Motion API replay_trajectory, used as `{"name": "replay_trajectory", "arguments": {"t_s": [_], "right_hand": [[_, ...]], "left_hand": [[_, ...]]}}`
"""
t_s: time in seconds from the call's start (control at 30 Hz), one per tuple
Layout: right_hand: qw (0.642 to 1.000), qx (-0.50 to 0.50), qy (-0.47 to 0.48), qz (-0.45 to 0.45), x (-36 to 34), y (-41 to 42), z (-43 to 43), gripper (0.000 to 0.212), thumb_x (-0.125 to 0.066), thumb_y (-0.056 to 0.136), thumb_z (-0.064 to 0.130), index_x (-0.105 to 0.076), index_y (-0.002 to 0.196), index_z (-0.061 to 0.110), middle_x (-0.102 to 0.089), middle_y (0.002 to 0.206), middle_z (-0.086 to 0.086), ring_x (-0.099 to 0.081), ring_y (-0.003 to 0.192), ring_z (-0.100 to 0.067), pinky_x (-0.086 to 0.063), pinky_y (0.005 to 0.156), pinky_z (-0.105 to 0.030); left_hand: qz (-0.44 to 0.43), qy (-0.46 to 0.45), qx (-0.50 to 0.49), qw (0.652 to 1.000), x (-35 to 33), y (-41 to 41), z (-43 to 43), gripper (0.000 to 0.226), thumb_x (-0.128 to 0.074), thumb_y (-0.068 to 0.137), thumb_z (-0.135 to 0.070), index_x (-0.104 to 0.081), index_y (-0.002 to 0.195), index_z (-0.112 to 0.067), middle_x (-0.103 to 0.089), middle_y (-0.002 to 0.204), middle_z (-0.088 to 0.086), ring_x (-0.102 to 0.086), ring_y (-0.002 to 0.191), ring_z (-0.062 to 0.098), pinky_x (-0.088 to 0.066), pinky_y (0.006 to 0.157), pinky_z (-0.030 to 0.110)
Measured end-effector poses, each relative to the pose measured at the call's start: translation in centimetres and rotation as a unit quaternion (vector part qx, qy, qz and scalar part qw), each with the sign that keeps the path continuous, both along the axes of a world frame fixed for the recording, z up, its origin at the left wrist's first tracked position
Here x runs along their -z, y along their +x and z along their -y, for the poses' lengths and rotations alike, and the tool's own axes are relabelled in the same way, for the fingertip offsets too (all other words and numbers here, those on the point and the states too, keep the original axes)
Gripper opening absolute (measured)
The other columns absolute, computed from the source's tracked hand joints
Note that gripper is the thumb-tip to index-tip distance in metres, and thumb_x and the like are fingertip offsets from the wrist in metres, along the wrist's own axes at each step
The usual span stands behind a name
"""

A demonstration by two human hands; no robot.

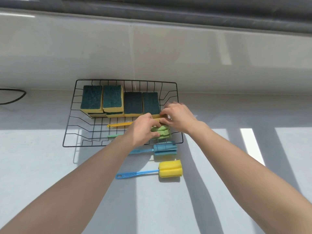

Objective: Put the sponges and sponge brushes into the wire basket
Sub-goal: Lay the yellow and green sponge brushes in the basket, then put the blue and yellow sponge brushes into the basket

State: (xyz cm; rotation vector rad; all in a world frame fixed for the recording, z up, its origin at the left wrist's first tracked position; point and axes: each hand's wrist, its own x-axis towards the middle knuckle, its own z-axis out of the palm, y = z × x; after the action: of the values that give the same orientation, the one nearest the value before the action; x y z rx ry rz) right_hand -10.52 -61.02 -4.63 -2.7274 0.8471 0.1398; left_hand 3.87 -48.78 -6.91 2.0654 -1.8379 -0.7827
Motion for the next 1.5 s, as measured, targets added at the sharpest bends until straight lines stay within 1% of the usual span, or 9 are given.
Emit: {"name": "replay_trajectory", "arguments": {"t_s": [0.17, 0.3, 0.7, 0.83, 1.03, 1.13, 1.23, 1.37, 1.5], "right_hand": [[0.999, -0.038, 0.005, -0.027, -0.4, -1.4, 0.1, 0.056, -0.056, 0.083, 0.068, -0.065, 0.122, 0.029, -0.065, 0.113, 0.006, -0.054, 0.108, -0.019, -0.04, 0.085, -0.038], [0.998, -0.044, -0.005, -0.046, -0.5, -1.5, -0.1, 0.063, -0.065, 0.077, 0.069, -0.062, 0.126, 0.029, -0.064, 0.117, 0.005, -0.053, 0.111, -0.02, -0.04, 0.089, -0.039], [0.997, -0.023, -0.056, -0.04, -0.5, -1.3, -1.8, 0.054, -0.069, 0.077, 0.064, -0.063, 0.116, 0.029, -0.063, 0.112, 0.006, -0.051, 0.113, -0.02, -0.038, 0.096, -0.038], [0.999, 0.013, -0.04, 0.024, -1.5, -2.7, -2.8, 0.055, -0.071, 0.077, 0.061, -0.063, 0.12, 0.028, -0.062, 0.121, 0.006, -0.048, 0.121, -0.019, -0.036, 0.097, -0.038], [0.99, 0.051, -0.049, 0.121, -2.5, -6.3, -5.1, 0.042, -0.077, 0.078, 0.049, -0.067, 0.106, 0.019, -0.066, 0.107, 0.002, -0.055, 0.106, -0.026, -0.037, 0.08, -0.035], [0.989, 0.06, -0.048, 0.13, -2.9, -8.0, -6.5, 0.04, -0.077, 0.079, 0.048, -0.066, 0.101, 0.017, -0.065, 0.099, 0.001, -0.054, 0.097, -0.027, -0.039, 0.076, -0.036], [0.988, 0.067, -0.043, 0.135, -3.3, -9.5, -7.9, 0.037, -0.077, 0.08, 0.046, -0.063, 0.096, 0.017, -0.063, 0.095, 0.001, -0.052, 0.091, -0.027, -0.041, 0.074, -0.038], [0.988, 0.076, -0.04, 0.129, -3.7, -11.5, -9.7, 0.035, -0.077, 0.081, 0.044, -0.064, 0.094, 0.015, -0.063, 0.093, 0.001, -0.052, 0.089, -0.026, -0.043, 0.073, -0.039], [0.989, 0.089, -0.031, 0.111, -3.8, -12.9, -11.2, 0.035, -0.077, 0.082, 0.042, -0.065, 0.098, 0.013, -0.064, 0.095, -0.001, -0.053, 0.09, -0.027, -0.044, 0.075, -0.04]], "left_hand": [[-0.001, -0.019, 0.022, 1.0, 0.4, 1.2, -0.3, 0.036, -0.064, 0.093, -0.041, -0.068, 0.125, -0.027, -0.054, 0.1, -0.004, -0.047, 0.095, 0.016, -0.044, 0.079, 0.037], [0.001, -0.068, -0.061, 0.996, 0.7, 1.2, -0.4, 0.052, -0.077, 0.082, -0.04, -0.058, 0.128, -0.026, -0.053, 0.112, -0.004, -0.044, 0.103, 0.014, -0.045, 0.083, 0.033], [0.041, -0.023, -0.059, 0.997, -0.4, 0.4, -0.1, 0.053, -0.076, 0.082, -0.041, -0.063, 0.128, -0.019, -0.06, 0.119, -0.001, -0.054, 0.106, 0.018, -0.051, 0.088, 0.037], [0.001, -0.081, -0.085, 0.993, -1.7, 0.6, -2.4, 0.048, -0.072, 0.085, -0.04, -0.065, 0.125, -0.015, -0.064, 0.119, 0.002, -0.055, 0.109, 0.019, -0.049, 0.091, 0.038], [-0.068, -0.157, -0.083, 0.982, -2.8, -2.5, -8.8, 0.025, -0.069, 0.084, -0.038, -0.068, 0.097, -0.016, -0.062, 0.095, -0.005, -0.054, 0.093, 0.014, -0.046, 0.079, 0.032], [-0.084, -0.139, -0.024, 0.986, -2.2, -5.1, -11.4, 0.03, -0.064, 0.084, -0.046, -0.065, 0.096, -0.019, -0.059, 0.093, -0.01, -0.052, 0.089, 0.012, -0.045, 0.078, 0.031], [-0.082, -0.086, 0.004, 0.993, -0.6, -7.3, -12.5, 0.04, -0.066, 0.083, -0.048, -0.063, 0.112, -0.021, -0.062, 0.107, -0.007, -0.054, 0.102, 0.014, -0.047, 0.087, 0.034], [-0.073, -0.03, -0.013, 0.997, 1.3, -9.7, -11.7, 0.056, -0.074, 0.078, -0.043, -0.057, 0.127, -0.021, -0.06, 0.121, -0.004, -0.052, 0.112, 0.017, -0.043, 0.094, 0.032], [-0.075, 0.011, -0.042, 0.996, 2.5, -10.9, -11.3, 0.057, -0.076, 0.077, -0.035, -0.056, 0.129, -0.023, -0.059, 0.123, -0.003, -0.051, 0.115, 0.021, -0.042, 0.093, 0.033]]}}
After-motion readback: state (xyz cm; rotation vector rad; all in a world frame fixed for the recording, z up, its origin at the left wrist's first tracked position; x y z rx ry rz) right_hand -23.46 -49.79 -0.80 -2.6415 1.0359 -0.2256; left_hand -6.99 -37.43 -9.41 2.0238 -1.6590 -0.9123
